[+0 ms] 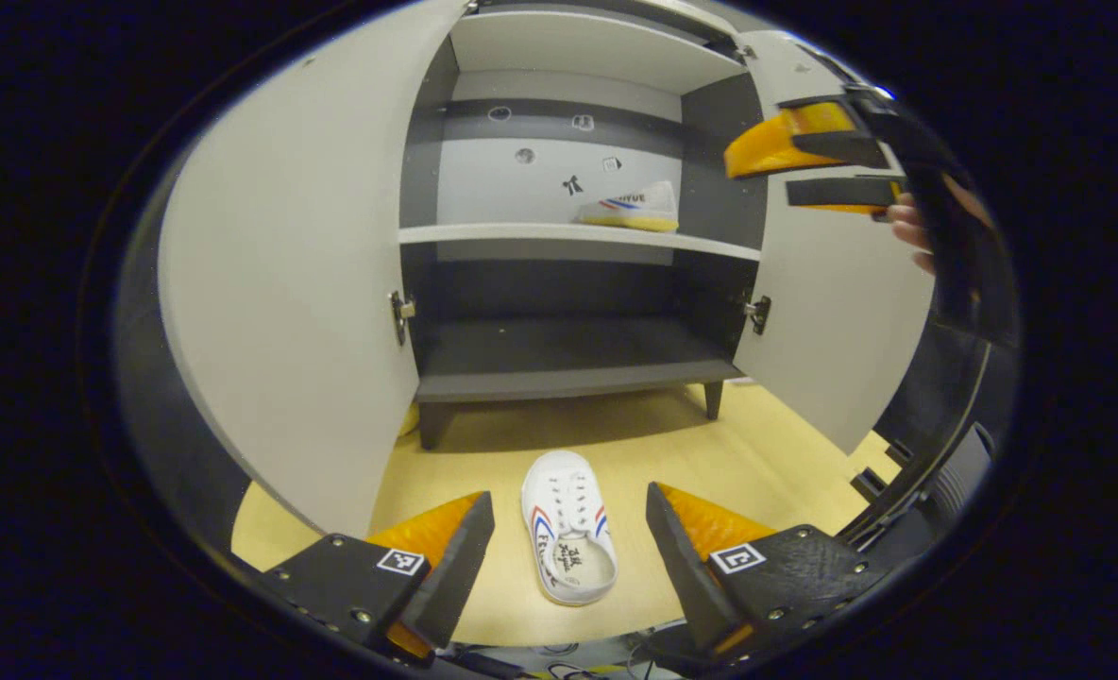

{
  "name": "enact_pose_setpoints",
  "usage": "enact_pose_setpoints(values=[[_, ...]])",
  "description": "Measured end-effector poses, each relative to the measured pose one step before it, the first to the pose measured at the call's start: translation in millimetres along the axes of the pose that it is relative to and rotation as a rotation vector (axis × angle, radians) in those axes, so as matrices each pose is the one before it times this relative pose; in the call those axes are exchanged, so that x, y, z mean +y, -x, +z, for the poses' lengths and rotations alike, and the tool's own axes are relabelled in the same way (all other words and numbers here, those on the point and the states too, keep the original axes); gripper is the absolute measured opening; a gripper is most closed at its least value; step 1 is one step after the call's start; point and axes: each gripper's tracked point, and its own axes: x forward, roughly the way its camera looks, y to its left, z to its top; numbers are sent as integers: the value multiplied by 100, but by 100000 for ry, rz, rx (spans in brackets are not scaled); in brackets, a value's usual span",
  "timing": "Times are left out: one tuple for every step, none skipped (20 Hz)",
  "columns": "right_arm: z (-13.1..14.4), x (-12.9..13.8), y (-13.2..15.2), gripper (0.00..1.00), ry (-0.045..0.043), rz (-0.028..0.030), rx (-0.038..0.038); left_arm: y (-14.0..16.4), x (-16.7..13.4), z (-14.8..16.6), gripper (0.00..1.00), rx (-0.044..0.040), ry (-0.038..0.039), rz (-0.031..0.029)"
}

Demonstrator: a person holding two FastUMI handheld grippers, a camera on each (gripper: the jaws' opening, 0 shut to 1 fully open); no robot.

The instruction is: Grab one shoe with the right hand and put it into the shoe cabinet, grab the other shoe with the left hand and put it into the shoe cabinet; then close the right door with the right hand and the left door with the left hand.

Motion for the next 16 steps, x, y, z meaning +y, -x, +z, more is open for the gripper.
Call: enact_pose_setpoints(values=[[-1249, -153, 1219, 98, -684, -435, 2230, -1267, 171, -537, 93, 2124, -560, -1357], [-1145, 157, 1209, 99, -646, 353, 1846, -1305, 456, -665, 93, 1740, -1375, -729], [-891, -128, 1224, 98, -441, -626, 582, -1312, 423, -552, 93, 1805, -2054, -377], [-595, -377, 1261, 98, 204, -1526, -59, -1077, 146, -938, 93, 2465, -2047, -858], [-529, -514, 1147, 98, 75, -2200, -107, -1119, 185, -1043, 93, 3241, -913, -670], [-581, -442, 1054, 98, -689, -2288, 52, -997, -11, -991, 93, 2542, 351, -1370], [-346, -544, 1065, 98, -1340, -2037, -44, -994, 158, -814, 93, 2231, 1046, -772], [-338, -560, 1029, 98, -1110, -2503, -106, -914, 518, -917, 93, 2510, 763, -312], [-251, -971, 1006, 98, -722, -3125, -355, -781, 316, -598, 93, 1990, 294, -528], [-341, -1230, 1033, 99, -577, -3817, -501, -685, 243, -453, 93, 1317, 365, -575], [-396, -1450, 1010, 99, -1487, -4403, 75, -566, 89, -361, 93, 1618, 388, -1264], [-538, -1450, 1151, 98, -2655, -4601, 233, -498, 148, -385, 93, 1420, -172, -716], [-307, -1580, 793, 98, -2973, -4507, 904, -418, 275, -406, 93, 1157, -272, 320], [-321, -1427, 341, 98, -2831, -4674, 1529, -404, 44, -441, 93, 1435, -197, -729], [-600, -1563, 562, 98, -2034, -4209, 1702, -345, -107, -435, 93, 901, 299, -1193], [-636, -1582, 339, 98, -1415, -4588, 1151, -251, -171, -165, 94, 629, 588, -1462]])
